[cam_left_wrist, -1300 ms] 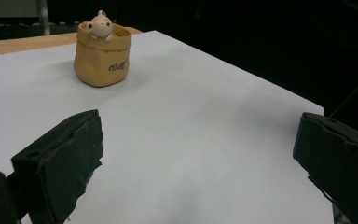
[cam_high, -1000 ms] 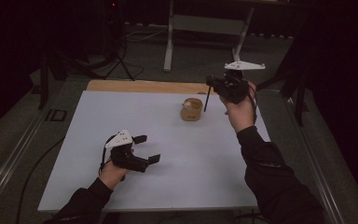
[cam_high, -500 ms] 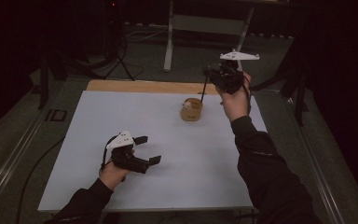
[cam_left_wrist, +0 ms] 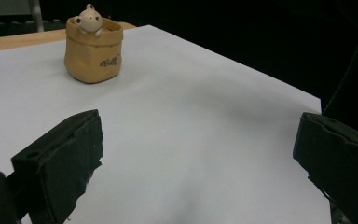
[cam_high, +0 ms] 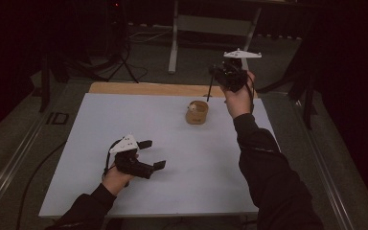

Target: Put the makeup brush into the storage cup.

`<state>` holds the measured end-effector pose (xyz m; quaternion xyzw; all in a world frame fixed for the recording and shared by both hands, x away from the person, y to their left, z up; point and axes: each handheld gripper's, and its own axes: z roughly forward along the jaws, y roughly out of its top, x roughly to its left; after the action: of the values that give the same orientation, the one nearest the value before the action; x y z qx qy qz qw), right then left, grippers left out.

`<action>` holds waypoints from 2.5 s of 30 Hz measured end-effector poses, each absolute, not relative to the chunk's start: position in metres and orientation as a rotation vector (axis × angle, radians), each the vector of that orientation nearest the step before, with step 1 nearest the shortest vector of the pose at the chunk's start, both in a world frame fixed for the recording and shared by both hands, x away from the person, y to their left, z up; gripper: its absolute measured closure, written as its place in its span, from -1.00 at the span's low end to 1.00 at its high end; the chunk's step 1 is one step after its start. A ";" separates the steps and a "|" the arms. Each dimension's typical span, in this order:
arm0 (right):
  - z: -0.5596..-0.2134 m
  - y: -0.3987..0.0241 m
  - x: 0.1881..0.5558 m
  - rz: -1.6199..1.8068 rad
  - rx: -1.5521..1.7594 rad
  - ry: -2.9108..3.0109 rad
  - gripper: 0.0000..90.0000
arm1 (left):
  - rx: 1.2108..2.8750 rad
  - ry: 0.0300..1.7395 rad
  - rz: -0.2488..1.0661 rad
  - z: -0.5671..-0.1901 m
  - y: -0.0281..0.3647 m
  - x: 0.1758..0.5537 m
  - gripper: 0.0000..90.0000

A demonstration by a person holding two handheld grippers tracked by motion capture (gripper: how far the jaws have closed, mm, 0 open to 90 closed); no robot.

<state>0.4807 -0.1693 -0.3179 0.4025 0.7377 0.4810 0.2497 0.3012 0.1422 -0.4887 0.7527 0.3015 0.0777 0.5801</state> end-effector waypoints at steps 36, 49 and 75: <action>-0.377 -0.153 0.512 1.235 1.214 2.025 0.90 | 1.764 0.715 0.159 -0.490 0.143 0.301 -0.96; -0.393 -0.150 0.517 1.213 1.228 2.044 0.90 | 1.768 0.714 0.147 -0.490 0.144 0.301 -0.96; -0.412 -0.142 0.519 1.130 1.227 2.080 0.22 | 1.749 0.699 0.110 -0.490 0.144 0.301 -0.96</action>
<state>0.5190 -0.1424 -0.4122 0.4471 0.7583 0.4118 0.2356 0.3010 0.1444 -0.4897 0.7505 0.3000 0.0474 0.5869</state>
